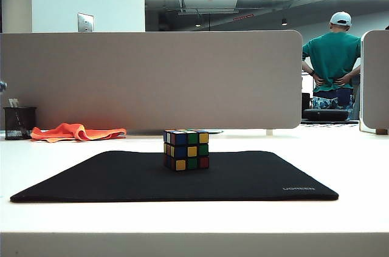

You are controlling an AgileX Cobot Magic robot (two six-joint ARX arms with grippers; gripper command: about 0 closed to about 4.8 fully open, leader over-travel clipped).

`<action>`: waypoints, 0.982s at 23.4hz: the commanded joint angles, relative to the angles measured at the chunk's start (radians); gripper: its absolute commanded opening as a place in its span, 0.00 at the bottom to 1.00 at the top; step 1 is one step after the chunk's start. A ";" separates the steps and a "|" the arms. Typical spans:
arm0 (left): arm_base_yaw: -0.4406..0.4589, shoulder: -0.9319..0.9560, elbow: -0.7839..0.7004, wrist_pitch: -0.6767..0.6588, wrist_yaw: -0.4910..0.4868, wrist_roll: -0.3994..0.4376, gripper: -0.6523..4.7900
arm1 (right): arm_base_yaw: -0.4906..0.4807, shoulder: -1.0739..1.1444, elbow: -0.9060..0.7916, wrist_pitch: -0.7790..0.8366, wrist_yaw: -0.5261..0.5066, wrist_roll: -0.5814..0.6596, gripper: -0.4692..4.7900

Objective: Pick up the cube on the right side of the mouse pad, then place it in the center of the mouse pad.

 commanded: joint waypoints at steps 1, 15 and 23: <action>0.002 -0.060 -0.025 -0.024 0.001 -0.002 0.11 | -0.002 -0.089 -0.019 -0.063 -0.001 -0.023 0.13; 0.001 -0.348 -0.025 -0.296 -0.002 0.005 0.11 | -0.003 -0.299 -0.056 -0.330 -0.001 -0.023 0.09; 0.002 -0.382 -0.025 -0.373 -0.038 0.004 0.12 | -0.003 -0.297 -0.056 -0.342 -0.001 -0.024 0.09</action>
